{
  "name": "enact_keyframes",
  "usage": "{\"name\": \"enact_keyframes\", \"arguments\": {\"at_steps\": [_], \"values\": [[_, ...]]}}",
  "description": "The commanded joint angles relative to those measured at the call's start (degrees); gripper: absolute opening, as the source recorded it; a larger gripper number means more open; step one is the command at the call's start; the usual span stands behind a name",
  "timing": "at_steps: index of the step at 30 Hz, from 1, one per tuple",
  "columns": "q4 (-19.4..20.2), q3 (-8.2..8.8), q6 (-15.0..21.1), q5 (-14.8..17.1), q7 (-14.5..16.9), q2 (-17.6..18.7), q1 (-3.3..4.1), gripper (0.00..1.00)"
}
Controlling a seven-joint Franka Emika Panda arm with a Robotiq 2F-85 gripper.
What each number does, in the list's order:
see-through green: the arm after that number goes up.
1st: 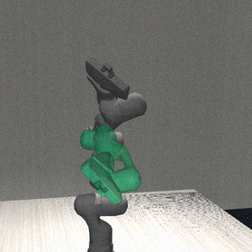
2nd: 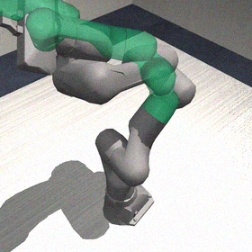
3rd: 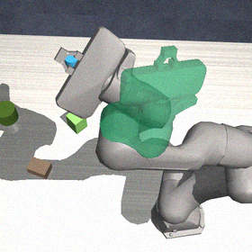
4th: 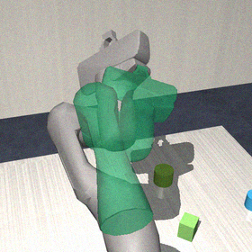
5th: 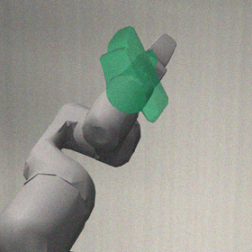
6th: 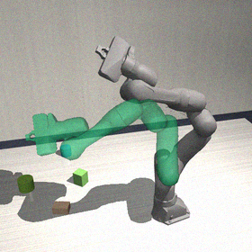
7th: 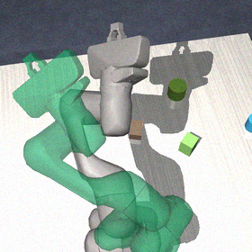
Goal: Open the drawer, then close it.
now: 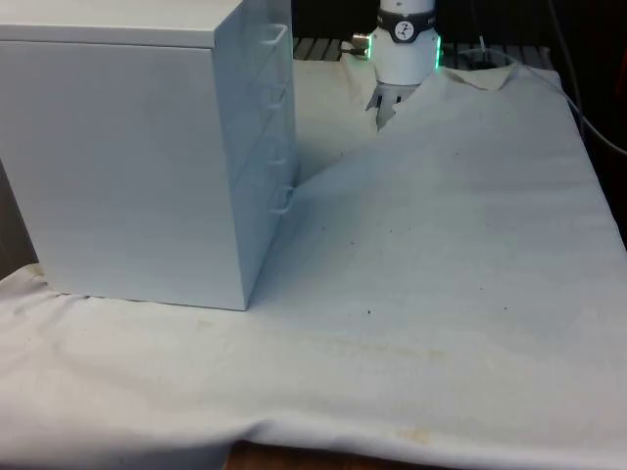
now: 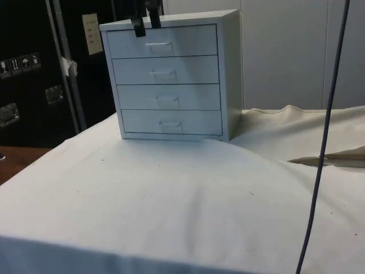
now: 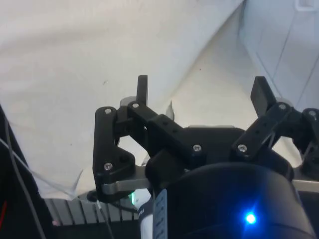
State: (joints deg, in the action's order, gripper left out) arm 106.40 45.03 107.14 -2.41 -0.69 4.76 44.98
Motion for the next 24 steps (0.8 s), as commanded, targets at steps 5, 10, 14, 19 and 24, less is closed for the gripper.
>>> {"name": "enact_keyframes", "arguments": {"at_steps": [5,10,14,19,24], "values": [[-0.1,0.11,2.5,0.2,0.2,0.5,-0.06,1.0],[0.9,0.34,4.9,-0.2,0.5,0.5,-0.06,1.0],[1.5,0.57,6.4,-0.5,0.8,0.6,0.0,1.0],[2.5,1.03,8.5,-2.1,1.7,0.6,-0.06,1.0],[2.5,1.32,8.8,-4.0,2.1,0.7,-0.06,1.0]]}}
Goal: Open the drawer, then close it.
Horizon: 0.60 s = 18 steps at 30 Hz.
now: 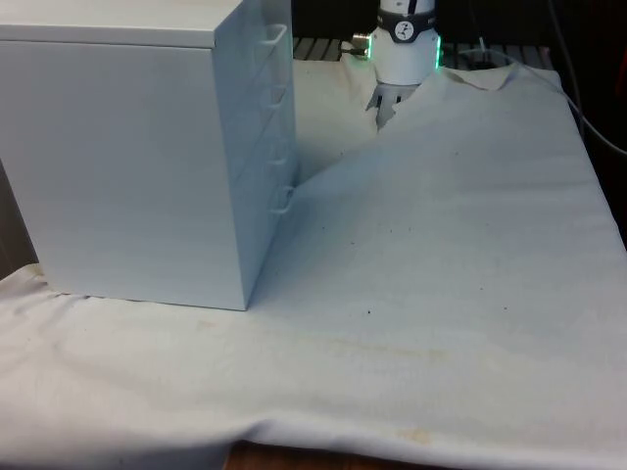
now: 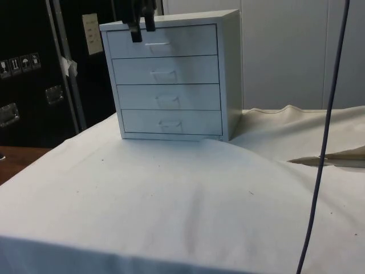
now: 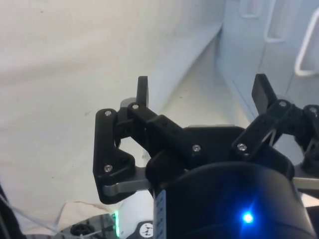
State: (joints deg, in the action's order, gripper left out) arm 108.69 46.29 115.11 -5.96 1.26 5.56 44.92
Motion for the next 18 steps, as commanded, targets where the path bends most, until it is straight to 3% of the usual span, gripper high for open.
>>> {"name": "enact_keyframes", "arguments": {"at_steps": [1,5,6,8,15,16,18], "values": [[0.2,0.06,0.8,-0.9,0.1,-0.1,0.0,1.0],[0.2,0.23,0.7,-2.6,0.1,-0.1,-0.06,1.0],[0.0,0.11,0.1,-1.8,0.0,0.0,0.0,1.0],[0.3,0.34,0.8,-4.1,-0.2,-0.1,0.0,1.0],[0.5,0.23,1.0,-7.6,-1.9,0.1,0.11,1.0],[0.2,0.17,0.1,-6.3,-1.0,0.0,0.0,1.0],[0.7,0.17,1.3,-8.3,-2.3,0.2,0.11,1.0]]}}
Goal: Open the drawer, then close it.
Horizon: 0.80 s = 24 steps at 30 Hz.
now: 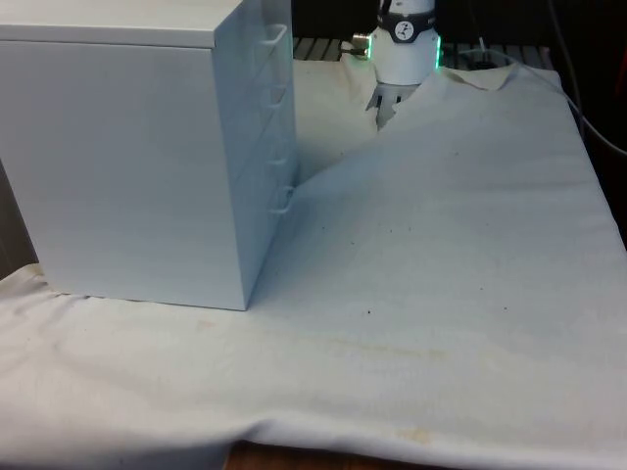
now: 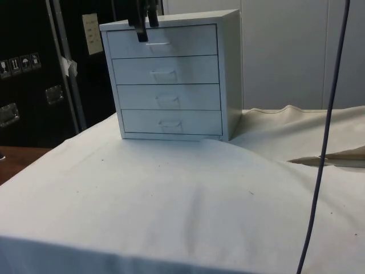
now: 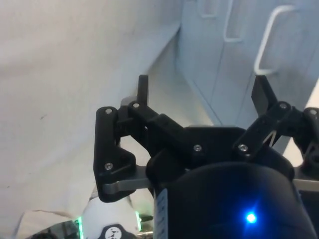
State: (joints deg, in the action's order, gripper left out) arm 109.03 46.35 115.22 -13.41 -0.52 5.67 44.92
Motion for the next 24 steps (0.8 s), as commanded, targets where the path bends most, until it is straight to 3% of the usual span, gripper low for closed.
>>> {"name": "enact_keyframes", "arguments": {"at_steps": [1,15,16,24], "values": [[0.5,0.11,1.4,-1.1,-0.8,0.2,0.06,1.0],[1.9,0.69,5.3,-3.7,-3.8,3.0,-0.11,1.0],[1.6,0.57,4.4,-3.1,-3.4,3.0,-0.06,1.0],[1.7,1.89,7.2,-4.1,-4.3,5.4,-0.11,1.0]]}}
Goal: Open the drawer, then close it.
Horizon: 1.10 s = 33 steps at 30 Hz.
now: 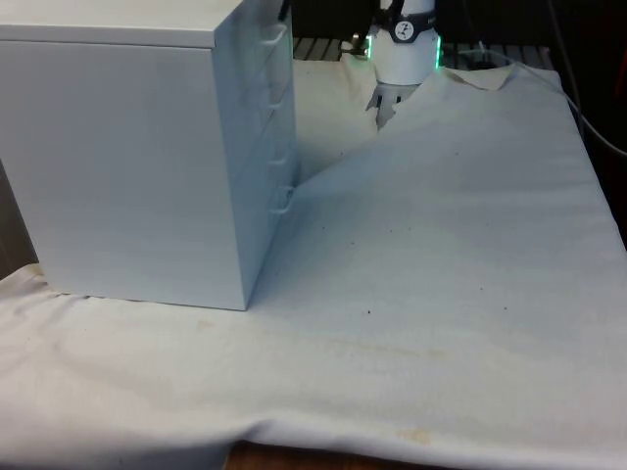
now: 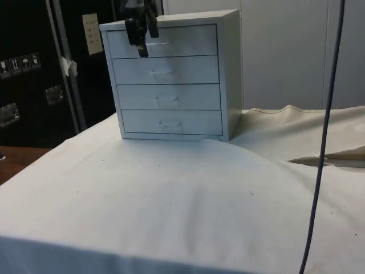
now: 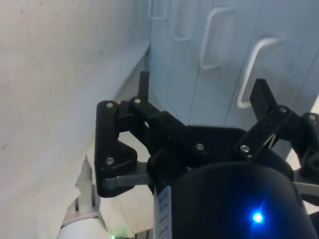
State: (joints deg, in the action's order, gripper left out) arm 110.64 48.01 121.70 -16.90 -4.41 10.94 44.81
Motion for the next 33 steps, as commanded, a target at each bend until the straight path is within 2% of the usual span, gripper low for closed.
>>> {"name": "enact_keyframes", "arguments": {"at_steps": [1,8,12,15,16,17,19,26,27,33], "values": [[0.1,0.34,1.0,-0.7,-0.5,0.5,0.0,1.0],[-0.2,1.32,1.5,-1.0,-0.2,1.9,0.0,1.0],[0.2,2.01,3.3,-1.9,-0.7,2.9,-0.11,1.0],[0.6,2.01,4.1,-1.7,-0.9,3.3,-0.23,1.0],[0.1,1.83,2.7,-1.5,-0.8,3.2,0.0,1.0],[0.8,1.95,4.4,-1.7,-1.0,3.5,-0.29,1.0],[1.1,1.95,5.0,-1.5,-1.3,3.8,-0.29,1.0],[0.5,1.89,3.6,-1.5,-1.3,3.7,0.06,1.0],[0.9,1.89,4.4,-1.5,-1.3,3.8,-0.11,1.0],[0.7,1.89,4.0,-1.5,-1.4,3.7,0.06,1.0]]}}
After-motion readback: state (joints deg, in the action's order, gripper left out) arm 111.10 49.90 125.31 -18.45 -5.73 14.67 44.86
